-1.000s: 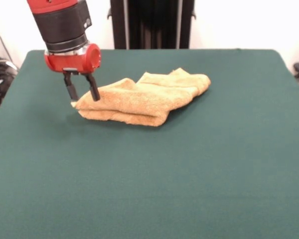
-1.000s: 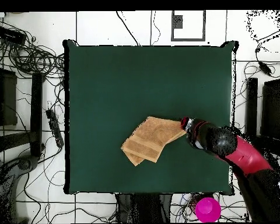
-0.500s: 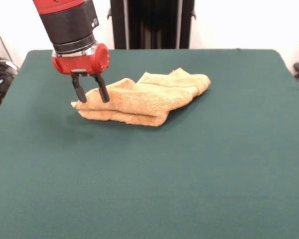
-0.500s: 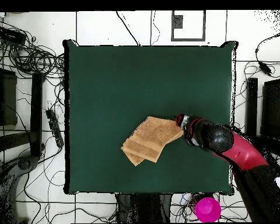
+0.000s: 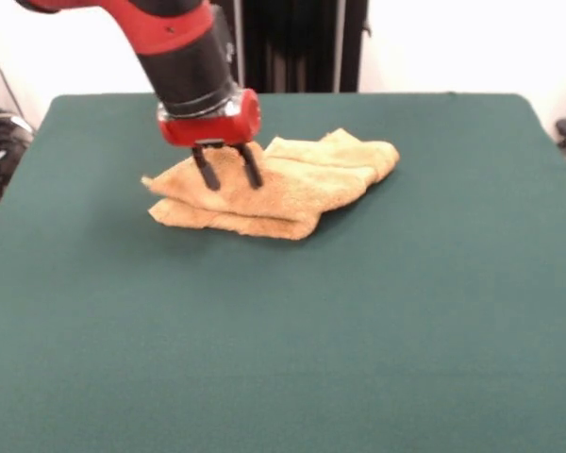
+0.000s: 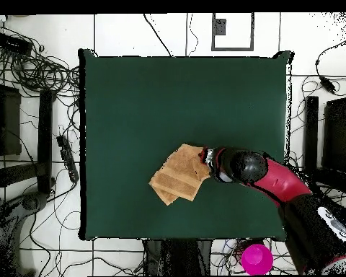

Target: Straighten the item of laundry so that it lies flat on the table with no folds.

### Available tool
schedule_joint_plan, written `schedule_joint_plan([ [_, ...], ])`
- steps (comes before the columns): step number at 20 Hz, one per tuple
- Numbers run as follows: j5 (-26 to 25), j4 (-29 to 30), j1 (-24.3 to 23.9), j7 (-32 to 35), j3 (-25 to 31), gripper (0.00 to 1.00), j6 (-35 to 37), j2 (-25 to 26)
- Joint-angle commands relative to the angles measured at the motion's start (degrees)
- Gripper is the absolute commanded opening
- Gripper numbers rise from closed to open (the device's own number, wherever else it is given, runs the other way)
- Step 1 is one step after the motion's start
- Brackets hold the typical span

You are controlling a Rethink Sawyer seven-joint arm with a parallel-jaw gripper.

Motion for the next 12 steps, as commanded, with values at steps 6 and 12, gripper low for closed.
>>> schedule_joint_plan([
  [6,-3.89,-4.07,6.18,2.56,-4.81,1.00,12.54,1.25],
  [12,-3.72,-2.50,5.71,2.62,-4.95,1.00,12.03,-0.83],
])
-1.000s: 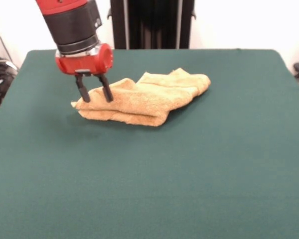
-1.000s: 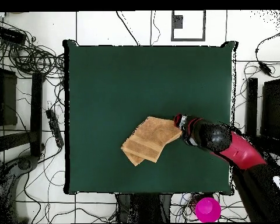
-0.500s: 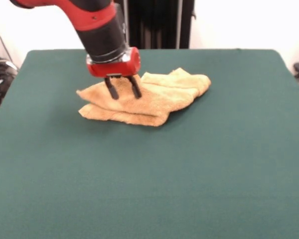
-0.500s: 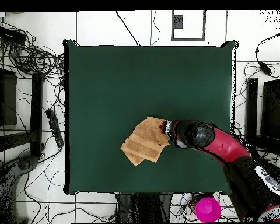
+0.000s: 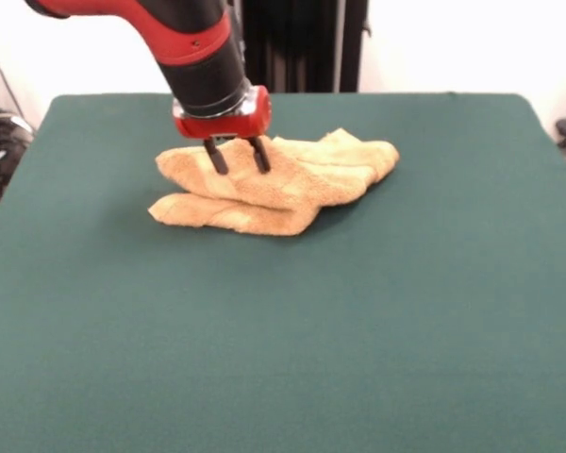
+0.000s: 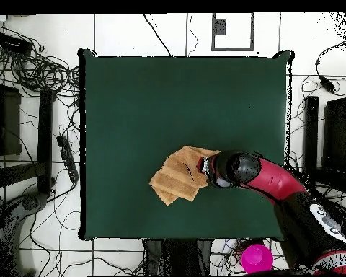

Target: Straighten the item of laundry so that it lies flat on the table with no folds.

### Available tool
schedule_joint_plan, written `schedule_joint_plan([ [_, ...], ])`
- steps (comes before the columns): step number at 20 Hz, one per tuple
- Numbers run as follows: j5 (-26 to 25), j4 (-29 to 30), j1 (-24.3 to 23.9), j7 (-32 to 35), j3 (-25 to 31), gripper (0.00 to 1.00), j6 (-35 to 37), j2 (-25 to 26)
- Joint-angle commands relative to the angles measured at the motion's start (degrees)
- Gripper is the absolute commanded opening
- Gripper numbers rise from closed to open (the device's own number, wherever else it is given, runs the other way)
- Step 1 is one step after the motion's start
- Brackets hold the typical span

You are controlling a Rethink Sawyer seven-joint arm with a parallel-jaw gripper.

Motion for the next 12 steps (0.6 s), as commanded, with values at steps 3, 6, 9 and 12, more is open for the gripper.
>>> schedule_joint_plan([
  [3,-1.88,-0.61,2.14,2.64,-0.88,1.00,5.81,-1.95],
  [6,-2.12,-0.25,2.45,2.84,-1.45,1.00,5.73,-2.22],
  [9,-1.95,-0.14,2.77,2.90,-1.81,1.00,6.60,-2.90],
  [12,-1.91,-0.39,3.18,2.85,-2.31,1.00,7.64,-3.09],
])
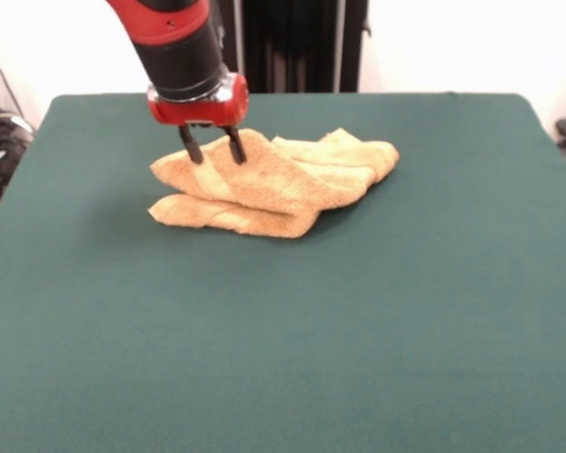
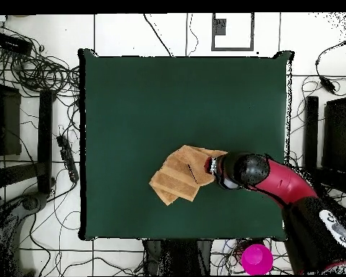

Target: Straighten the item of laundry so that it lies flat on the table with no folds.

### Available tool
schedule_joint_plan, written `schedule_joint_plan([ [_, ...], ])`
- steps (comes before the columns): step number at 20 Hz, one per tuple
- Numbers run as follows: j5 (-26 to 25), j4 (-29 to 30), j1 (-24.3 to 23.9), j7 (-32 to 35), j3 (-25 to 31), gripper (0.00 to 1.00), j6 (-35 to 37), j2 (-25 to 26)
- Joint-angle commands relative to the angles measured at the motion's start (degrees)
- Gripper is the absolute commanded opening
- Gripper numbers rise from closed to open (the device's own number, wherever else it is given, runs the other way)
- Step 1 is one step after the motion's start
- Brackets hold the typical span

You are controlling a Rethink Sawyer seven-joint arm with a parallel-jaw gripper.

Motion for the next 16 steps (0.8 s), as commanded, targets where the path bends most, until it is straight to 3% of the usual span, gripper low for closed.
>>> schedule_joint_plan([
  [1,-1.85,-0.35,3.26,2.86,-0.33,1.00,7.38,-0.39],
  [16,-2.05,0.18,2.77,2.15,-0.45,1.00,6.06,1.63],
])
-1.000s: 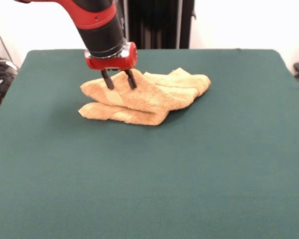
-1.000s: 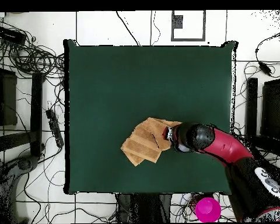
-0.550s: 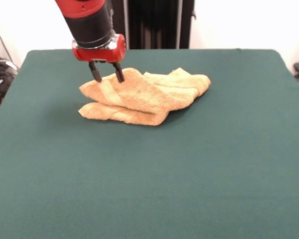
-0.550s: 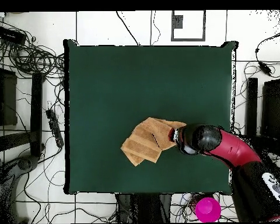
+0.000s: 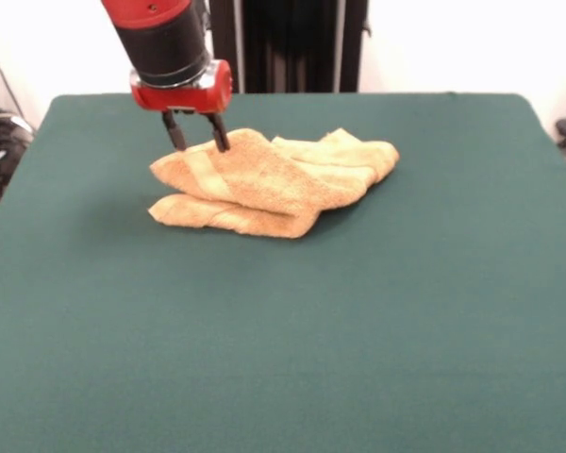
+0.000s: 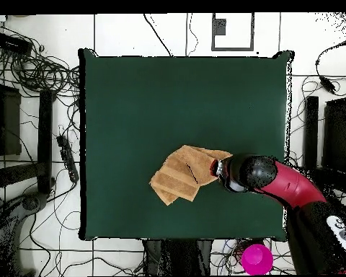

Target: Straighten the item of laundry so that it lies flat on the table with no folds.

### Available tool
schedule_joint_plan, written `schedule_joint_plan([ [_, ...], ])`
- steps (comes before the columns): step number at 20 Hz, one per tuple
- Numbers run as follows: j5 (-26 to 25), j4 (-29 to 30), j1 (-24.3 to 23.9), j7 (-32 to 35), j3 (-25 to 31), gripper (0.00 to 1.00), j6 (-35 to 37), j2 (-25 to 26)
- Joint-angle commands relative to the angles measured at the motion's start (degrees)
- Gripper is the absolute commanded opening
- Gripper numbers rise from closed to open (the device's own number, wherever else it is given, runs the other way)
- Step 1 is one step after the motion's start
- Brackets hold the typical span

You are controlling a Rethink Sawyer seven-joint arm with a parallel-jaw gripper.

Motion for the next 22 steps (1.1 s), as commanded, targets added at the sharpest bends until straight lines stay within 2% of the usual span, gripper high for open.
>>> schedule_joint_plan([
  [1,-2.03,0.26,2.59,2.18,1.39,1.00,4.17,3.26],
  [5,-2.28,0.12,2.58,2.33,1.07,1.00,3.75,4.21],
  [10,-4.06,-2.77,4.12,3.00,-1.37,1.00,5.73,6.31],
  [19,-4.69,-3.21,4.90,2.92,-3.26,1.00,8.21,5.10],
  [22,-4.08,-2.79,4.68,3.45,-2.63,1.00,6.57,4.90],
])
